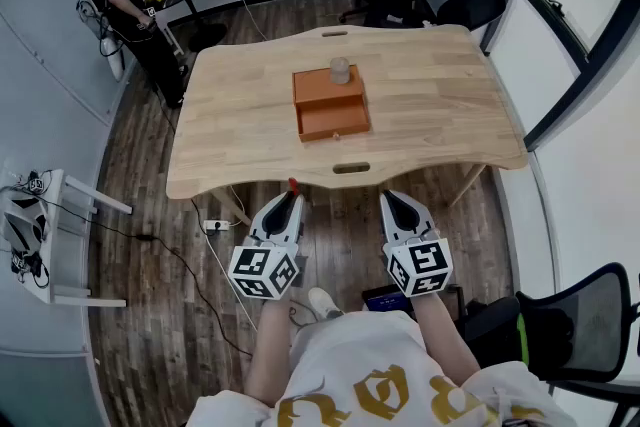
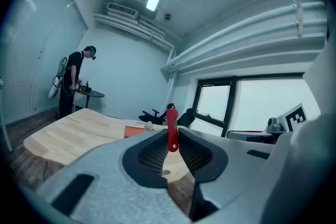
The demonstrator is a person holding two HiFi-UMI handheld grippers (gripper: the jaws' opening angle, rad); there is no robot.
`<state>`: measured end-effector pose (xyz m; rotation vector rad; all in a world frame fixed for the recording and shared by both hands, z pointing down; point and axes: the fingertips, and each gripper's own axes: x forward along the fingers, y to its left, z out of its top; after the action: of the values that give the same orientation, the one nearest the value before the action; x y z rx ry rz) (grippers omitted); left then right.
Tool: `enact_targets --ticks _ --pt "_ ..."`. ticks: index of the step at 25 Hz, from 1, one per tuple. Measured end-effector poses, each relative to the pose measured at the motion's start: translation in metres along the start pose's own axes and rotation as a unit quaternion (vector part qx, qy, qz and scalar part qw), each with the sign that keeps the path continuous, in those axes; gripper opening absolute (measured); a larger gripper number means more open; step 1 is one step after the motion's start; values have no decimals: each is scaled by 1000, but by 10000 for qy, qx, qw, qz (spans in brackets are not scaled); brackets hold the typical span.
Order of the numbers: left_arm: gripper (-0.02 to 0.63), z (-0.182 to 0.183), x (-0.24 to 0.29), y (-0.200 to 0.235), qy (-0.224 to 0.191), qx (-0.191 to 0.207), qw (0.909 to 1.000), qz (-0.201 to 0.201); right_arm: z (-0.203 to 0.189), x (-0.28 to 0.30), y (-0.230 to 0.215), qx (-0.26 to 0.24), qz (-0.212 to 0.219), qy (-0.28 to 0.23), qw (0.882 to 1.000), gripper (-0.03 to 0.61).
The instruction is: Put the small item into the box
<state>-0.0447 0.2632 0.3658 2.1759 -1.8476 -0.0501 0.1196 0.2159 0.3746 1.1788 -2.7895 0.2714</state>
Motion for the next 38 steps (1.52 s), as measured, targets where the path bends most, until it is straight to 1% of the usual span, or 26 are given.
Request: enact_targets --ticks 4,9,13,15,18,21,25,31,35,38 --pt "61 -2 -4 -11 17 -24 10000 -22 -1 -12 -2 46 -14 -4 10000 11" --pt "61 -6 -7 -27 56 7 10000 -34 -2 -25 -3 65 82 -35 9999 11" --pt "61 -2 -13 -38 -10 96 9999 55 0 -39 -5 236 237 -147 9993 12" --pt "61 -4 -18 -41 -26 154 9998 133 -2 -47 -8 239 239 -170 9993 12" --pt "61 -10 -22 -40 -33 118 9995 276 -9 -53 -16 178 224 -116 9995 12" --pt "61 -12 -18 -40 -23 115 9994 321 -11 -53 -25 226 195 -114 9995 12" --pt "61 -13 -1 -39 -32 111 9995 287 -18 -47 -40 265 120 -58 9996 12" --pt "61 -18 46 -28 76 12 9999 151 -22 -17 -70 294 -11 -4 9996 12" --pt "61 -12 87 -5 101 -49 9999 119 -18 20 -94 351 -112 38 9993 12" --pt "61 -3 126 21 143 -76 9998 71 -16 59 -112 415 -224 123 9988 12"
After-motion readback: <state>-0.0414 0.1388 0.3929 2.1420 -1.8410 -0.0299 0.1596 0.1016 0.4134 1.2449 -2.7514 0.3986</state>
